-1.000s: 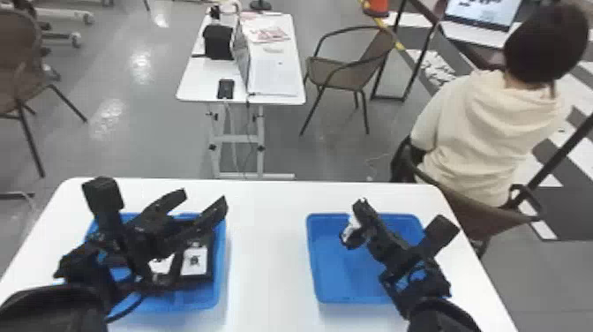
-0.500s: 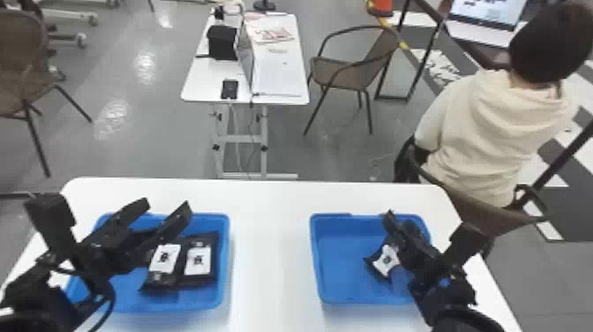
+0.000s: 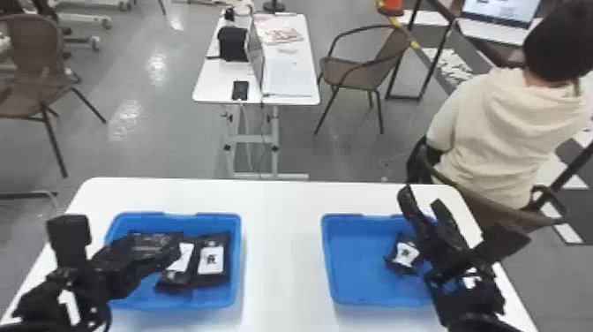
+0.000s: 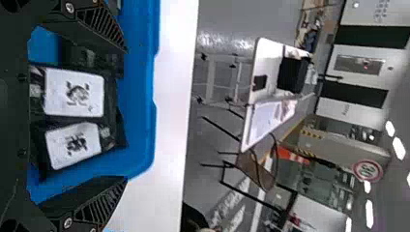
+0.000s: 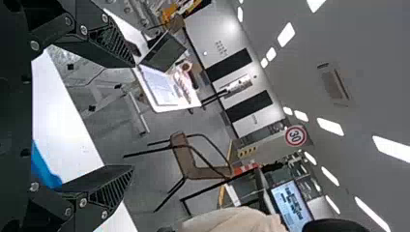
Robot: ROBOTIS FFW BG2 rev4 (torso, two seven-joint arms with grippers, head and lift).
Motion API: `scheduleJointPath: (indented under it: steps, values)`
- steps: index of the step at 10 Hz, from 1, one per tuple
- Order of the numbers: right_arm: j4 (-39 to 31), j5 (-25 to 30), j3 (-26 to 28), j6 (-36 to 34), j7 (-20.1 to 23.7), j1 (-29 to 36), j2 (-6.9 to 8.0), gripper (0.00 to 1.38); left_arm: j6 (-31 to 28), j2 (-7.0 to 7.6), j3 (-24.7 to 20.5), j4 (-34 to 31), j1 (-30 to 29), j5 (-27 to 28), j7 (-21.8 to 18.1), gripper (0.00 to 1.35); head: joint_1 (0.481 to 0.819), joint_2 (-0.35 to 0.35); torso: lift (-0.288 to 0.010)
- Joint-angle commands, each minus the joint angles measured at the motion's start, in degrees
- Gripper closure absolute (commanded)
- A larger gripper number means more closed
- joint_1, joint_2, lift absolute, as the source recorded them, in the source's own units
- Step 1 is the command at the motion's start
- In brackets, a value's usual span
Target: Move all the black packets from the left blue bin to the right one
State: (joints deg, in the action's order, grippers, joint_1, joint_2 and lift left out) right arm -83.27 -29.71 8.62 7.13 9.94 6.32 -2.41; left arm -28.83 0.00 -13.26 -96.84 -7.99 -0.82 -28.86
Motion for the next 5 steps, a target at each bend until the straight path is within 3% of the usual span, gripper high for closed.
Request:
scheduleJointPath:
  steps: [1, 5]
  values:
    - [-2.2, -2.0, -0.2, 0.2, 1.5, 0.4, 0.39, 0.29, -3.5, -0.15, 0.6, 4.9, 2.8, 3.3, 0.2, 0.12, 0.695, -0.077, 0.000]
    - [-3.3, -4.4, -1.3, 0.2, 3.9, 0.2, 0.39, 0.29, -4.7, -0.15, 7.0, 19.6, 11.5, 5.0, 5.1, 0.13, 0.695, -0.078, 0.000]
